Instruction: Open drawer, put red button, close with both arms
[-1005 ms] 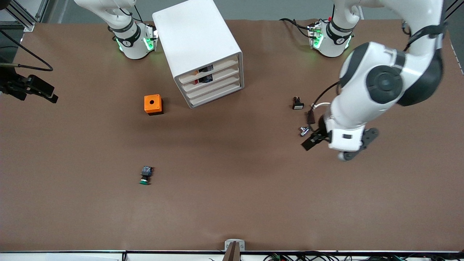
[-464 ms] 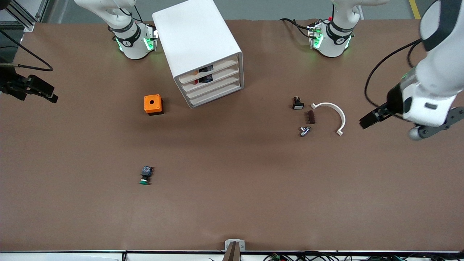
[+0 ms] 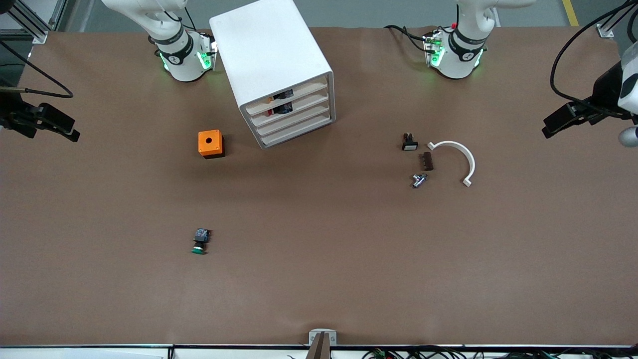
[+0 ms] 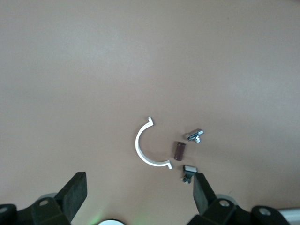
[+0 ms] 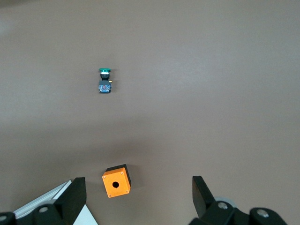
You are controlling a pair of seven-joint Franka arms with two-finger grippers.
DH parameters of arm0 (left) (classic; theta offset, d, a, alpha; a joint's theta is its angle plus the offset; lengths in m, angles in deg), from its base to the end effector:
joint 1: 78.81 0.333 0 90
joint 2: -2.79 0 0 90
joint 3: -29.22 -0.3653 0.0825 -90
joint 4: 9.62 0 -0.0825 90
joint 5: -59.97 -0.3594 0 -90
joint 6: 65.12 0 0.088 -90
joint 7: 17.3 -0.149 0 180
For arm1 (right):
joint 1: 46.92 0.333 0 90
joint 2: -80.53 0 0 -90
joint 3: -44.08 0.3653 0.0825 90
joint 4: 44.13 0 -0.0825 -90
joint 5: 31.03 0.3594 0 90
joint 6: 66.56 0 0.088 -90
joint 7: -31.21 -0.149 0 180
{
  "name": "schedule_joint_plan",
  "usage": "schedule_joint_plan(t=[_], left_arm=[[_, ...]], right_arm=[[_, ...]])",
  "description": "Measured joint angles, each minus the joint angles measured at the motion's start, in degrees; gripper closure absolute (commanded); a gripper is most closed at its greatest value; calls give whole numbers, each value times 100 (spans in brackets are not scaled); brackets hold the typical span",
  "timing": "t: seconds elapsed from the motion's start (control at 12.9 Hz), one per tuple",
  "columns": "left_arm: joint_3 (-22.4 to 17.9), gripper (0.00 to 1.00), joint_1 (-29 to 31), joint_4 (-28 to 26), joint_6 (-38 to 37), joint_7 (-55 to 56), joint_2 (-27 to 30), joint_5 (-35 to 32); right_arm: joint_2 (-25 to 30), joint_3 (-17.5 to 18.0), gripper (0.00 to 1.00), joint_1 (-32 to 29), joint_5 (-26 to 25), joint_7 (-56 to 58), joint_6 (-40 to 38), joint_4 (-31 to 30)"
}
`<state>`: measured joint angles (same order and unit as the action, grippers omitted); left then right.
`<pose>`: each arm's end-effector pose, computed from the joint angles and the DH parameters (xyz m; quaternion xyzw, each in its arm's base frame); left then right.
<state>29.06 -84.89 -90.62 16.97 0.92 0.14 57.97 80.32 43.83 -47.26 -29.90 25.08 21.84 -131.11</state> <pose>0.5290 -0.0493 0.6646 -0.9938 -0.1093 0.0097 0.0198 0.5299 -0.0025 0.6509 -0.9982 0.0582 -0.0101 0.0103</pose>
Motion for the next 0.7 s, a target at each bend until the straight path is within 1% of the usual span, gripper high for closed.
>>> schedule_joint_plan(t=[0.31, 0.54, 0.7], left_arm=[[-49, 0, -3, -273, 18, -403, 248, 0], [-43, 0, -4, -382, 104, -484, 295, 0], [38, 0, 10, -545, 158, -511, 298, 0]], right_arm=[[0, 0, 0, 0, 0, -1, 0, 0], [0, -1, 0, 0, 0, -1, 0, 0], [0, -1, 0, 0, 0, -1, 0, 0]])
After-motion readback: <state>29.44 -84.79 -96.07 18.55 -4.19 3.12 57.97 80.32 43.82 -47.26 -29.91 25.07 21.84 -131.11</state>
